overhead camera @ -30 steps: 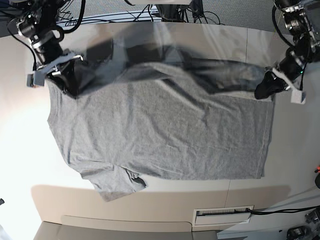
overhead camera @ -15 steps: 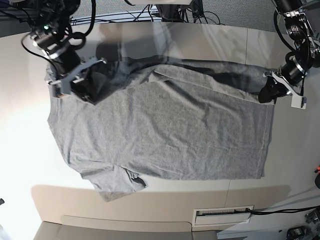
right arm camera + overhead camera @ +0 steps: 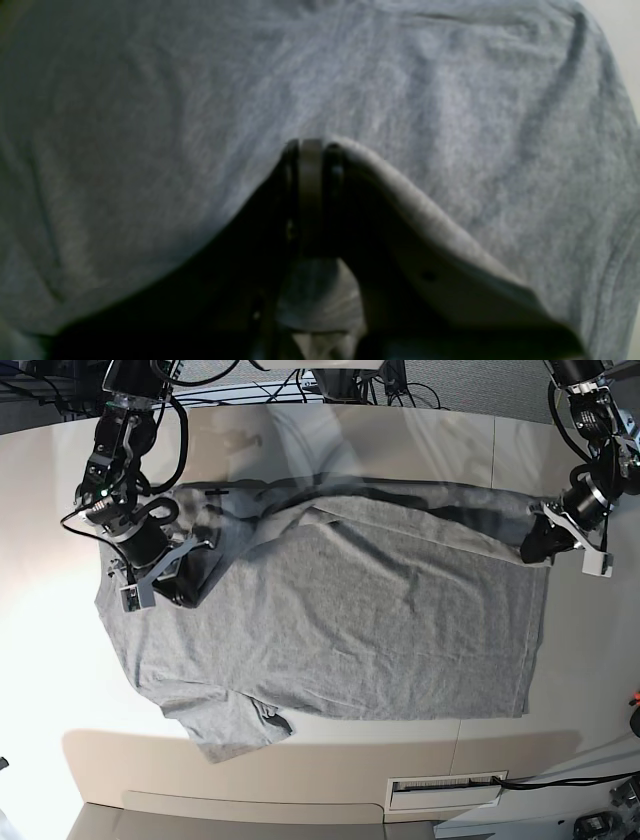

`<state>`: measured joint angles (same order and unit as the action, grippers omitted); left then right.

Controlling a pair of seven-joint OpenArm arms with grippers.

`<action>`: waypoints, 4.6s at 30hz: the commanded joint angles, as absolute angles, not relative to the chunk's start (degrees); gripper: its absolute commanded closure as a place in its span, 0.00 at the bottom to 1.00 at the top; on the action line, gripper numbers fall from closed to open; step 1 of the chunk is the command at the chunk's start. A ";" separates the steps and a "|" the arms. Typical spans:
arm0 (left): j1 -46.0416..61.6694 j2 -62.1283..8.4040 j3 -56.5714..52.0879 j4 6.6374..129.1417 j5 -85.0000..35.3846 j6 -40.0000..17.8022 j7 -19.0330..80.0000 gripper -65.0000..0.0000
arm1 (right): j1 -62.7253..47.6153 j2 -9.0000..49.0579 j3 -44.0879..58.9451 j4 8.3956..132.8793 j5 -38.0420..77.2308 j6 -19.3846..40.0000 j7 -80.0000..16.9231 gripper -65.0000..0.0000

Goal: Fold the T-shirt properly
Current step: 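Lay the folded collar edge down and release with the right gripper, then lower the right gripper onto the folded fabric near the sleeve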

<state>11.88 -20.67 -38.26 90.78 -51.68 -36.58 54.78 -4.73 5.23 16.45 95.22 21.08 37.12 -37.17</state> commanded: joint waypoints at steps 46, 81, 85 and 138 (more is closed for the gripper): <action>9.52 -21.89 -38.52 91.61 -47.55 -35.99 45.39 0.45 | -3.09 5.41 16.60 95.88 16.40 23.33 -27.46 0.43; 16.03 -22.22 -38.41 91.64 -49.67 -40.00 54.00 1.00 | -10.98 5.23 16.53 95.90 6.94 13.98 -39.00 1.00; 16.03 -22.22 -38.41 91.64 -49.69 -40.00 54.00 1.00 | -9.61 5.21 16.51 95.79 10.37 16.03 -39.07 1.00; 16.05 -22.20 -38.41 91.64 -49.71 -40.00 54.00 1.00 | -5.87 5.21 -0.71 94.80 -0.49 14.35 -35.09 0.94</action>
<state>16.32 -21.12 -38.19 90.74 -48.49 -39.70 55.24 -6.94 4.91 -0.78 93.82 -0.58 14.55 -37.01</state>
